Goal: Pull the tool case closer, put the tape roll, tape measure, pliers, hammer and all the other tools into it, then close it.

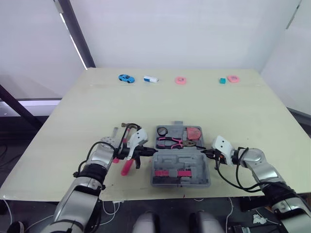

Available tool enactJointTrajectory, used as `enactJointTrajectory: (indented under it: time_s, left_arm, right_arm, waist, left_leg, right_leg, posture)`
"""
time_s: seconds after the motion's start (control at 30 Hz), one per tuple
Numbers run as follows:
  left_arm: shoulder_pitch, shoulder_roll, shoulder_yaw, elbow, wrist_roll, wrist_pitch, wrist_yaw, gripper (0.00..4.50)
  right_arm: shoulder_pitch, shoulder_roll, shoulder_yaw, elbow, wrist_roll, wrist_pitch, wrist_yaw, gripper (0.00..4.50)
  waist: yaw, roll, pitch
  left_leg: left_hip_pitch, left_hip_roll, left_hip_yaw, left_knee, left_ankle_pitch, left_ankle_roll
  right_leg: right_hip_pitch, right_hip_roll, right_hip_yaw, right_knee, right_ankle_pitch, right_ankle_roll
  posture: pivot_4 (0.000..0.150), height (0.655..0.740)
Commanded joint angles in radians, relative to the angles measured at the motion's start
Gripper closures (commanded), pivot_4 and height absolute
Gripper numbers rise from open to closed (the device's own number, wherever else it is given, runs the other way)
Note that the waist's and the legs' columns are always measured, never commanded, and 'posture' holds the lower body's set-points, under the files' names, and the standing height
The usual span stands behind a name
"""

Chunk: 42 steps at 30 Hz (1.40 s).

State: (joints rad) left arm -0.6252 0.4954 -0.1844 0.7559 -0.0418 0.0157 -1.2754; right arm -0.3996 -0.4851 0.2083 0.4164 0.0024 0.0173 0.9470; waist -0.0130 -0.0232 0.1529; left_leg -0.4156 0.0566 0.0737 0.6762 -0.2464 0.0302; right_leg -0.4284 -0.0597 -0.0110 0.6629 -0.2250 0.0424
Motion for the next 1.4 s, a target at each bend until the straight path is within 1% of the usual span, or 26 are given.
enactJointTrajectory:
  time_s: [0.03, 0.63, 1.03, 1.23, 1.4]
  left_arm:
    - [-0.018, -0.022, 0.004, -0.019, -0.013, -0.017, -0.010, 4.50]
    - [-0.004, -0.015, 0.002, -0.027, -0.014, -0.008, -0.022, 4.50]
    - [-0.006, -0.007, 0.004, -0.022, -0.012, -0.013, -0.024, 4.50]
    - [0.009, 0.015, 0.009, -0.054, -0.020, -0.011, -0.043, 4.50]
    - [0.036, 0.045, 0.022, -0.118, -0.034, 0.012, -0.057, 4.50]
  right_arm:
    - [-0.019, 0.013, -0.002, -0.011, 0.003, -0.022, -0.006, 4.45]
    - [-0.048, 0.043, -0.010, 0.032, -0.002, -0.071, -0.027, 4.45]
    - [-0.041, 0.037, -0.003, 0.038, -0.016, -0.066, -0.019, 4.45]
    - [-0.027, 0.007, -0.019, 0.020, -0.016, -0.055, -0.014, 4.45]
    - [0.010, -0.024, -0.046, -0.023, 0.009, -0.036, -0.003, 4.45]
  waist:
    - [0.000, 0.000, 0.000]
    - [-0.001, 0.000, 0.000]
    - [-0.001, 0.000, 0.000]
    - [-0.001, 0.000, 0.000]
    - [0.001, 0.000, 0.000]
  left_leg:
    - [0.000, 0.000, 0.000, 0.000, 0.000, 0.000]
    - [0.000, 0.000, 0.000, 0.000, 0.000, 0.000]
    - [0.000, 0.000, 0.000, 0.000, 0.000, 0.000]
    - [0.000, 0.000, 0.000, 0.000, 0.000, 0.000]
    - [-0.001, 0.000, 0.000, 0.000, 0.000, 0.000]
  right_leg:
    - [0.000, 0.000, 0.000, 0.000, 0.000, 0.000]
    - [0.000, 0.000, 0.000, 0.000, 0.000, 0.000]
    - [0.000, 0.000, 0.000, 0.000, 0.000, 0.000]
    - [0.000, 0.000, 0.000, 0.000, 0.000, 0.000]
    - [0.000, 0.000, 0.000, -0.001, 0.000, 0.000]
  posture:
    - [0.150, 0.7395]
    - [0.150, 0.7395]
    - [0.150, 0.7395]
    - [0.150, 0.7395]
    - [0.150, 0.7395]
